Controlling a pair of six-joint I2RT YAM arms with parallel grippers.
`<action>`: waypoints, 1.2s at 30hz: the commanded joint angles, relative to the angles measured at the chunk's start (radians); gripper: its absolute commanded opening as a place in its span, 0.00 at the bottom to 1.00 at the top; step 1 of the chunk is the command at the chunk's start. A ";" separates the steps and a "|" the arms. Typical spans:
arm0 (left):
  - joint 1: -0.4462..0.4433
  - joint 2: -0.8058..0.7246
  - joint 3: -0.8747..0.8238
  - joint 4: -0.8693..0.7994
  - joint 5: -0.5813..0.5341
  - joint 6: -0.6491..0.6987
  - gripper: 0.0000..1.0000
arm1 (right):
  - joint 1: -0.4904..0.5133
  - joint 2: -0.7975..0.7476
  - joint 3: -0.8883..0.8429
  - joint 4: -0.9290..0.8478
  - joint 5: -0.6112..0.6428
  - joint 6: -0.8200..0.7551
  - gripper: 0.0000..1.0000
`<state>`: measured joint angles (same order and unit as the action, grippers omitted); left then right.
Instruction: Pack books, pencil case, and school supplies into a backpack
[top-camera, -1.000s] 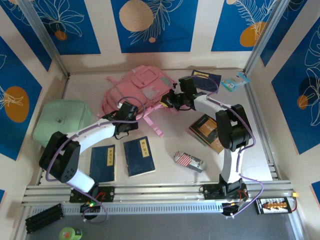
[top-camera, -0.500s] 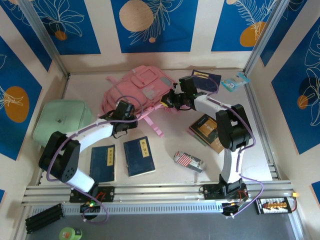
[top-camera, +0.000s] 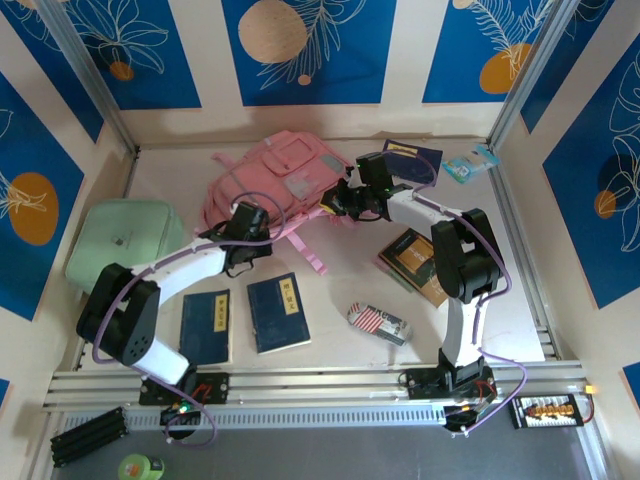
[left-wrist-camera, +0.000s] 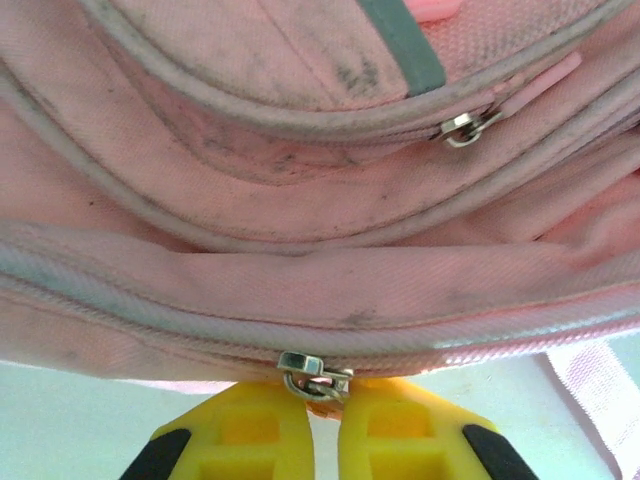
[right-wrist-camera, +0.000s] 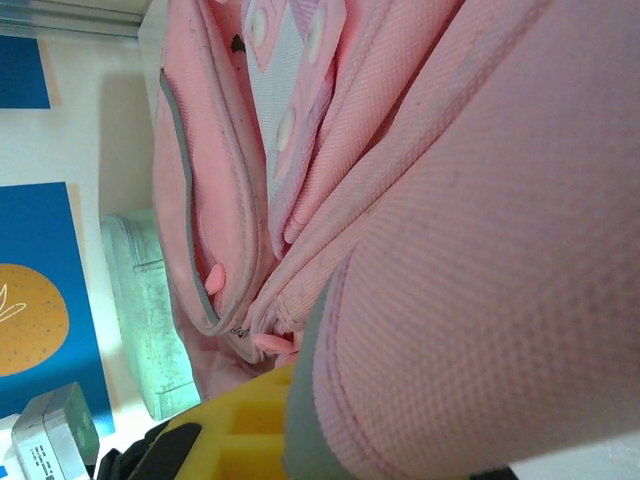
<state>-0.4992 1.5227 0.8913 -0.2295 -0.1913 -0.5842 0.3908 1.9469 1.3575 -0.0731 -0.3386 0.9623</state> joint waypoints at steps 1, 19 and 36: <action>0.042 -0.040 -0.017 -0.063 -0.006 0.039 0.00 | -0.012 -0.067 0.011 0.013 0.012 -0.033 0.00; 0.111 -0.128 -0.050 -0.111 0.196 0.198 0.00 | -0.067 -0.036 0.045 -0.030 0.080 -0.103 0.00; -0.035 0.045 0.116 -0.057 0.333 0.148 0.00 | -0.122 -0.113 -0.002 -0.156 0.108 -0.167 0.55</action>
<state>-0.4831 1.5333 0.9302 -0.2783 0.0975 -0.4252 0.2646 1.9522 1.4086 -0.1677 -0.2680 0.7979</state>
